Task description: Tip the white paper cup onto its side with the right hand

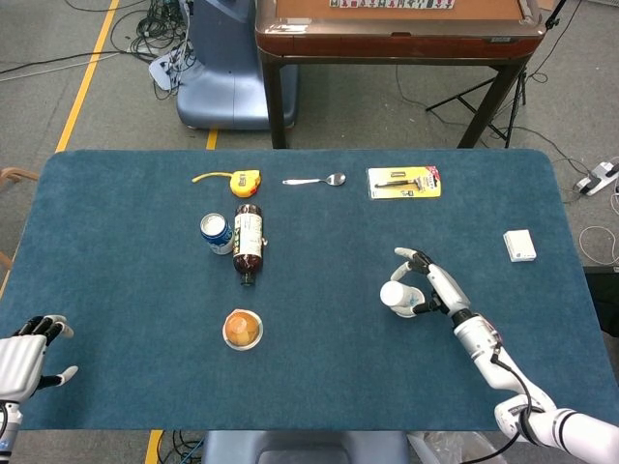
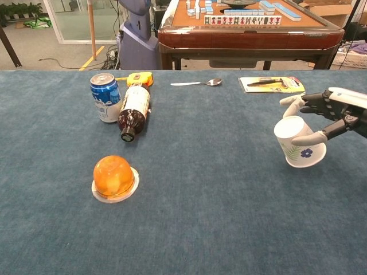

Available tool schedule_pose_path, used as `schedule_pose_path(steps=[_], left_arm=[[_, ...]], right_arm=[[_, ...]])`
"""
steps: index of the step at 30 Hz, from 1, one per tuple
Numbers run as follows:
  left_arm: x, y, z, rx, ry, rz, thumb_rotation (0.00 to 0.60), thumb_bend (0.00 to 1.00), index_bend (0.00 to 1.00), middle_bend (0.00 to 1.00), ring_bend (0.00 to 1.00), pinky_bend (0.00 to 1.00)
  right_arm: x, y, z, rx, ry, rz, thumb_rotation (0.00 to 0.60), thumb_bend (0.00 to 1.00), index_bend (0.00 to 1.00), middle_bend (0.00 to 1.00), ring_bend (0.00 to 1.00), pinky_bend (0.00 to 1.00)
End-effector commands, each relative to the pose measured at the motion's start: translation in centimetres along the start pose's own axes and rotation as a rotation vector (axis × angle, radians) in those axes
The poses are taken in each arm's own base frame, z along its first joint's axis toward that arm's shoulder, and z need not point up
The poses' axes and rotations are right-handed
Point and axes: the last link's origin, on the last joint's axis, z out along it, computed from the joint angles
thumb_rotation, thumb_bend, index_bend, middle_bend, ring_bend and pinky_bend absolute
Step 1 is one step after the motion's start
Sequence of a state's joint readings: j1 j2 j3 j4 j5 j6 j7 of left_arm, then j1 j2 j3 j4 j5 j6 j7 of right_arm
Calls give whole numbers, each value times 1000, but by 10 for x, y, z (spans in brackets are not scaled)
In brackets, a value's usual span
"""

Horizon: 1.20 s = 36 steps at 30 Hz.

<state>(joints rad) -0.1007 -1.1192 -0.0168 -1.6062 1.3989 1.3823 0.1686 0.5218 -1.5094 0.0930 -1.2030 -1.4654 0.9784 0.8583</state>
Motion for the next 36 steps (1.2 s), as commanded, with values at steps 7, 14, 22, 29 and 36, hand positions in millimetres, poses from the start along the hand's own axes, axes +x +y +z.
schedule_pose_path(steps=[7, 14, 22, 29, 36], left_arm=[[-1, 0, 0, 1, -2, 1, 600, 87, 419, 292, 217, 410], [-1, 0, 0, 1, -1, 0, 600, 86, 419, 292, 217, 411], [-1, 0, 0, 2, -3, 3, 600, 87, 419, 292, 217, 411], [-1, 0, 0, 1, -4, 4, 600, 87, 419, 292, 217, 411], [-3, 2, 1, -4, -10, 7, 600, 86, 419, 292, 217, 411]], right_arm=[[-4, 11, -2, 22, -10, 1, 600, 51, 529, 122, 0, 31], [0, 17, -7, 22, -8, -36, 600, 7, 528, 113, 0, 30], [8, 22, -17, -4, -9, -86, 600, 0, 331, 65, 0, 30], [23, 18, -37, -2, 39, -168, 600, 0, 228, 45, 0, 23], [45, 5, -68, -19, 104, -332, 600, 0, 209, 45, 0, 14]])
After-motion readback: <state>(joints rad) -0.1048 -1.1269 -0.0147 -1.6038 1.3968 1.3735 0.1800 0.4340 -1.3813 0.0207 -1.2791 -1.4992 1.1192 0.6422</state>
